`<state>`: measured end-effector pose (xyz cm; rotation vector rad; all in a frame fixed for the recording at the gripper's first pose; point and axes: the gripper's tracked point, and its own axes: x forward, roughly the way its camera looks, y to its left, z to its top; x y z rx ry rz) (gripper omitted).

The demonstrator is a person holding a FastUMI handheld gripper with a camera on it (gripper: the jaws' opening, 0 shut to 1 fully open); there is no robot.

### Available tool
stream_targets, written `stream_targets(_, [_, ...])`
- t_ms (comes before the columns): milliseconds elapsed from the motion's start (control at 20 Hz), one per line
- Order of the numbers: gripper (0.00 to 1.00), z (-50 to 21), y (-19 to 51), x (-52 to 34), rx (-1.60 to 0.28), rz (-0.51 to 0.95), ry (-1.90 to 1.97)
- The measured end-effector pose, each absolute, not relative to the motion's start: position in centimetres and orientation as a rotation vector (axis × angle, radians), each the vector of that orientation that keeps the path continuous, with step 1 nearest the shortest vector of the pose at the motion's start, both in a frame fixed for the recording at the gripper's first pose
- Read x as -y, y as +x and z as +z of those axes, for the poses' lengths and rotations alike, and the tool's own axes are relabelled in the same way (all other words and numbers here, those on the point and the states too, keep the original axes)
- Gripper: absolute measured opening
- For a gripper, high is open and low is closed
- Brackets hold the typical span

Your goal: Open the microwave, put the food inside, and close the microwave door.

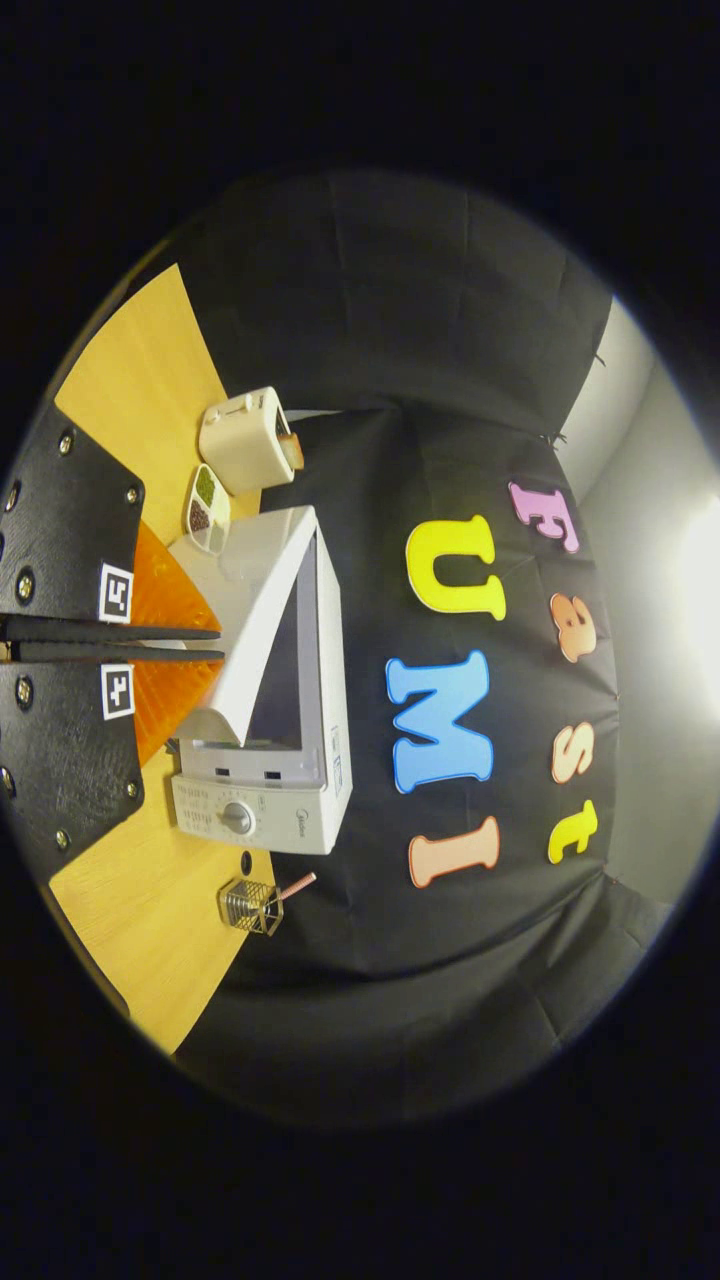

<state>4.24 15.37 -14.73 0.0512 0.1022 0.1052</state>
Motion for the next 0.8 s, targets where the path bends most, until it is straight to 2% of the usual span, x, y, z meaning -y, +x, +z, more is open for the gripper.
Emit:
stream_targets(700, [0.01, -14.8, 14.3, -9.6, -0.092, -0.004, 0.132])
stream_targets(800, [0.04, -14.9, 15.7, -9.2, -0.100, -0.013, 0.133])
